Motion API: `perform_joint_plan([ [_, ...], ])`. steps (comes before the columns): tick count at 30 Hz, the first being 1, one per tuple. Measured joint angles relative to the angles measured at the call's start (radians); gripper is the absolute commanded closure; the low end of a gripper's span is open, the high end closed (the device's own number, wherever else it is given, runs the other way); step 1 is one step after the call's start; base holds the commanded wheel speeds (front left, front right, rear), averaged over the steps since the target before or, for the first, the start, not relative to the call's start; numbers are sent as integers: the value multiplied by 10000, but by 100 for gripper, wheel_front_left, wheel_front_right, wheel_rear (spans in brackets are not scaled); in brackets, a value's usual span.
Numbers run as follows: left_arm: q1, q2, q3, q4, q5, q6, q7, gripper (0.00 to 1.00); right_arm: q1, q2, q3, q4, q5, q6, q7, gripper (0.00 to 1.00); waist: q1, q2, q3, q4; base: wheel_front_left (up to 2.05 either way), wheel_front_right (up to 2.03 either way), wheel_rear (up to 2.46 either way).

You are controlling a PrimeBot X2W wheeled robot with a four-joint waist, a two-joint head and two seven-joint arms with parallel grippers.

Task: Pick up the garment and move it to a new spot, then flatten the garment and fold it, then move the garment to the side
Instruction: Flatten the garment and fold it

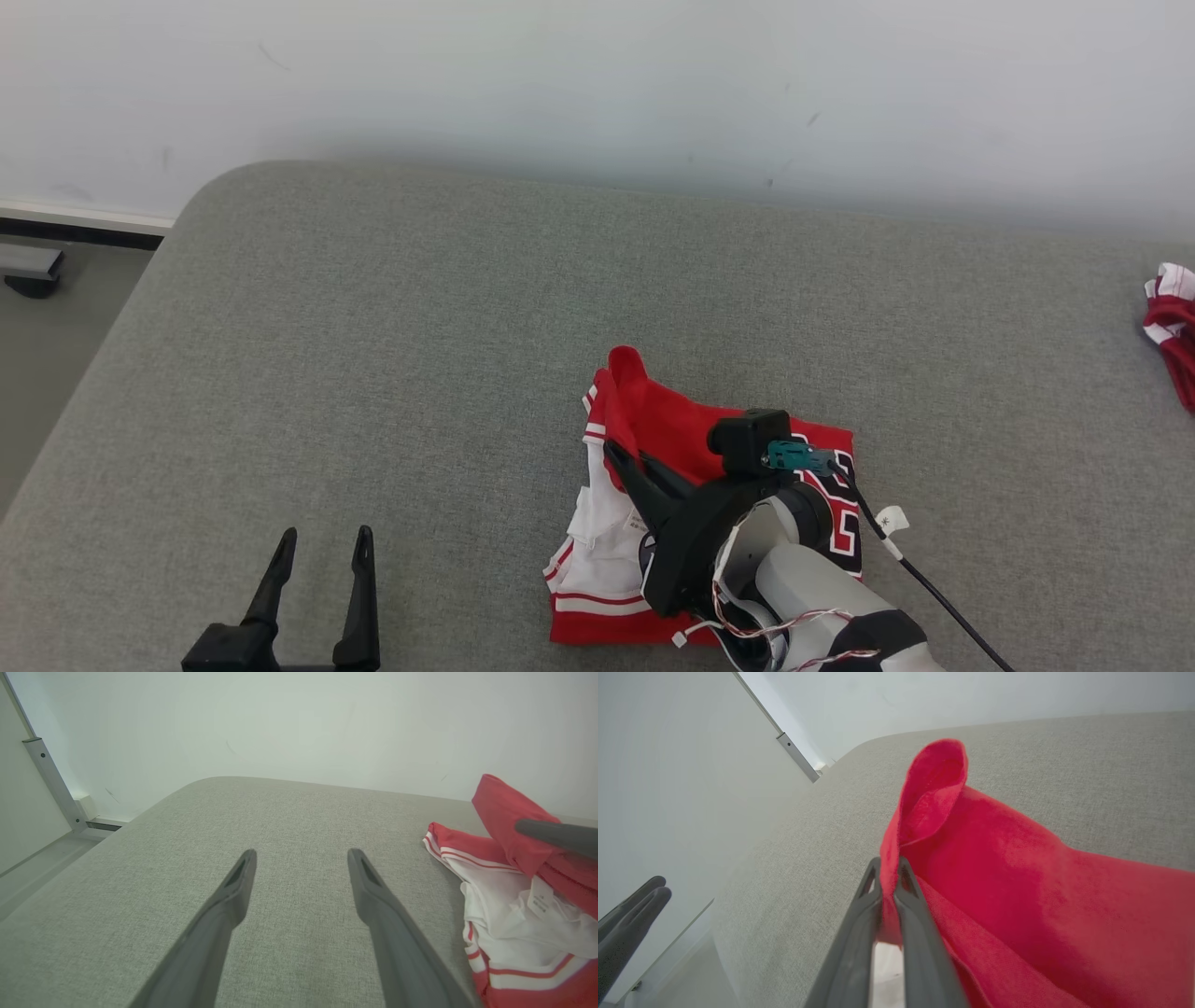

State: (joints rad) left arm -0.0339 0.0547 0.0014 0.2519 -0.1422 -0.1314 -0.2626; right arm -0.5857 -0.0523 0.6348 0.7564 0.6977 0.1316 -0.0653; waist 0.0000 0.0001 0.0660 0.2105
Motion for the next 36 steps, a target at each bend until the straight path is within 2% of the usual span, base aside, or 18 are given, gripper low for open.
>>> perform_joint_plan([
  [2, -78, -2, -10, 25, -15, 0, 0, 0, -133, 6, 257, 314, 163, 2, -65, 100, 0, 0, 13, 5, 0, 0, 0],
  [3, -81, -4, -15, 35, -19, 0, 0, 0, -203, 12, 349, 525, 184, 2, -94, 85, 0, 0, 10, -5, 0, 0, 0],
  [4, -81, -4, -15, 35, -19, 0, 0, 0, -203, 12, 349, 525, 184, 2, -94, 0, 0, 0, 10, -5, 0, 0, 0],
  [9, -77, -2, 38, 75, -88, 0, 0, 0, -690, 15, 802, 658, 483, 0, -1080, 0, 0, 0, -36, -150, 0, 0, 0],
  [14, -36, 21, 236, 73, -84, 0, 0, 0, -1069, -31, 374, 704, 63, 2, -1778, 0, 0, 0, -145, -356, 0, 0, 0],
  [19, 141, 82, 389, 13, -82, 0, 0, 0, -972, -800, -571, 282, -389, 0, -1950, 0, 0, 0, -239, -584, 0, 0, 0],
  [26, 305, 98, 548, -98, -82, 0, 0, 0, 367, -1664, -1791, -731, -1045, 0, -1964, 0, 0, 0, -280, -854, 0, 0, 0],
  [31, 305, 96, 550, -125, -77, 0, 0, 0, 1451, -1820, -1473, -1379, -1298, 0, -1908, 0, 0, 0, -261, -893, 0, 0, 0],
  [36, 304, 92, 552, -130, -73, 0, 0, 0, 2281, -1971, -585, -2516, -1574, 0, -1549, 0, 0, 0, -266, -853, 0, 0, 0],
])
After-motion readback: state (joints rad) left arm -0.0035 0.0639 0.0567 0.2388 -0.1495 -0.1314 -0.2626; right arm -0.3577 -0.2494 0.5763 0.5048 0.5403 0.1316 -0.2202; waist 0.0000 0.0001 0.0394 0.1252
